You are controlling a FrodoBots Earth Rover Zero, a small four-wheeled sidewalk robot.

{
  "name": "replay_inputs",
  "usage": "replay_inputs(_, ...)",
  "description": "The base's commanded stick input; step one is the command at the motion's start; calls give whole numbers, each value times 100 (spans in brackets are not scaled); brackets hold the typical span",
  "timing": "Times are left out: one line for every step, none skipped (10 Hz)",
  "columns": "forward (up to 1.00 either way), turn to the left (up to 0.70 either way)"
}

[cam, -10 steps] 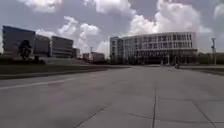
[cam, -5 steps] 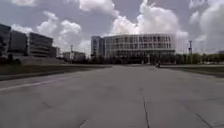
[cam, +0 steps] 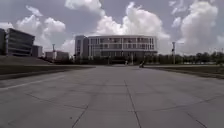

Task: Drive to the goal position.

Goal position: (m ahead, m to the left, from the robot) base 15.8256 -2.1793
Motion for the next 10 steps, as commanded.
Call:
replay_inputs(70, 3)
replay_inputs(70, 3)
replay_inputs(70, 3)
replay_inputs(70, 3)
replay_inputs(70, 3)
replay_inputs(70, 3)
replay_inputs(70, 3)
replay_inputs(70, 3)
replay_inputs(70, 3)
replay_inputs(70, 3)
